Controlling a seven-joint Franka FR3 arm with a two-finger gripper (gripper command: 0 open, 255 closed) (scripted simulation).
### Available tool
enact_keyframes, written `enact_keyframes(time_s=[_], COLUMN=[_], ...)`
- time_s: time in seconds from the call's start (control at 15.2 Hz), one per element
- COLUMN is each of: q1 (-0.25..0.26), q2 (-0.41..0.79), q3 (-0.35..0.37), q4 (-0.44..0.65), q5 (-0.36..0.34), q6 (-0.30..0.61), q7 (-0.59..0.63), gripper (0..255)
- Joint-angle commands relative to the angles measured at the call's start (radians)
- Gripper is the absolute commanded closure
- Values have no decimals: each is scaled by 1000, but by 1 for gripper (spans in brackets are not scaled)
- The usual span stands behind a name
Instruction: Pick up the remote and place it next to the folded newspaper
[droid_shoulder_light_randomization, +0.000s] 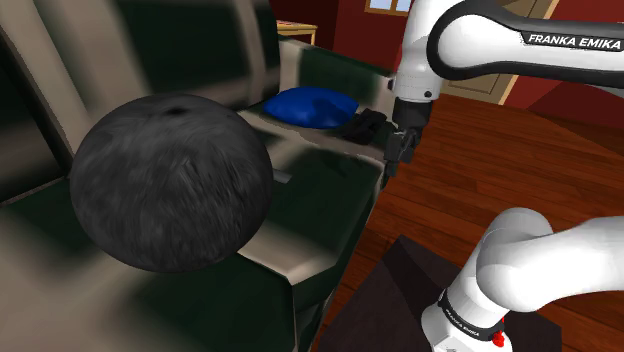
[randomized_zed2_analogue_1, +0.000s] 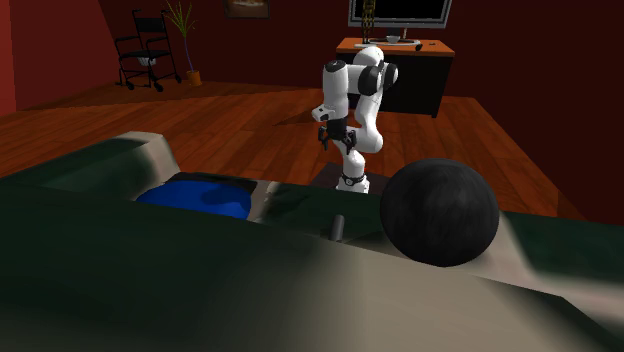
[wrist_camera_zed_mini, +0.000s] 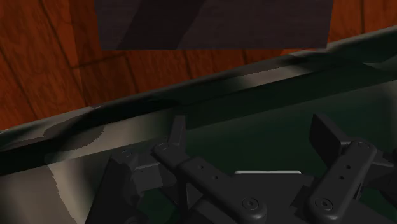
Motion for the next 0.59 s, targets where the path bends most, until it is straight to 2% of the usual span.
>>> enact_keyframes(time_s=[0.0,0.53], q1=[0,34], q2=[0,292], q3=[0,41], q4=[0,131], q5=[0,37], q6=[0,186], q7=[0,9], gripper=[0,0])
